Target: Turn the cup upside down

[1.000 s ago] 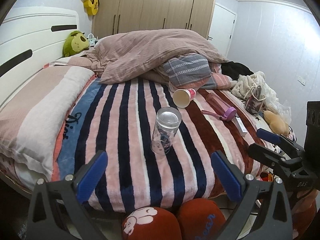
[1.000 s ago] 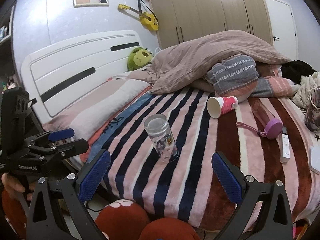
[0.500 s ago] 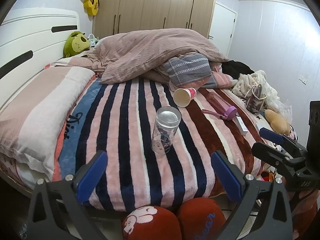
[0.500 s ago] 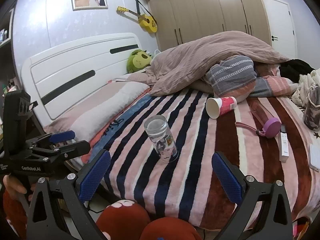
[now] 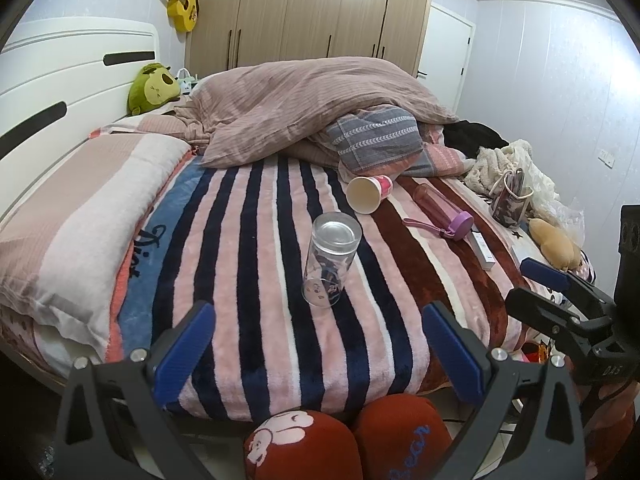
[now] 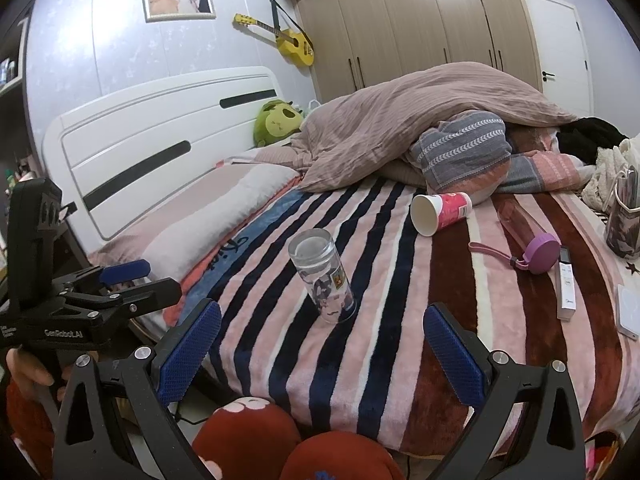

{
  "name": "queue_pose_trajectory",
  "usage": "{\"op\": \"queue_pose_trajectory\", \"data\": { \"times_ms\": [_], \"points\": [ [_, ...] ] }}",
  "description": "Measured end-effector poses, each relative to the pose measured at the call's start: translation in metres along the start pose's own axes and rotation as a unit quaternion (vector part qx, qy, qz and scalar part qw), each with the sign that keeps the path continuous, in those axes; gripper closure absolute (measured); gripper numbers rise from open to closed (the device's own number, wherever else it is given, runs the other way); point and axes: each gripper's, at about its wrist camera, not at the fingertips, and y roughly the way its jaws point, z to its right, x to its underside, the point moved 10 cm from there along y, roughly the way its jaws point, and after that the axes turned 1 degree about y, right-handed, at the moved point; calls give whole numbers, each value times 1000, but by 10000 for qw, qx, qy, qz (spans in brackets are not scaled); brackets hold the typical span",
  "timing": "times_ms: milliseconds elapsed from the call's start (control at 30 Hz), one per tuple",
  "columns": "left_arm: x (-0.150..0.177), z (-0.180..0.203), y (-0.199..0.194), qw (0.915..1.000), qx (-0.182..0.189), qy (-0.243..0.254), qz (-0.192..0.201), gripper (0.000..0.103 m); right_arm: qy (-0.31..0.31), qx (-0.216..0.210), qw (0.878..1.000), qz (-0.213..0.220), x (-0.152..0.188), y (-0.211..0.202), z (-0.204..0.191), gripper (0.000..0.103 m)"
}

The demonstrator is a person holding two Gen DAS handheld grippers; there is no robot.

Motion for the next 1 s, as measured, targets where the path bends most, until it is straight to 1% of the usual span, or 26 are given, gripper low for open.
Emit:
{"op": "queue_pose_trajectory", "data": {
  "times_ms": [1000],
  "points": [
    [2,2,-2,10000,-29,-11,-13,1,4,2,10000,21,1,-2,4,1]
  ]
}}
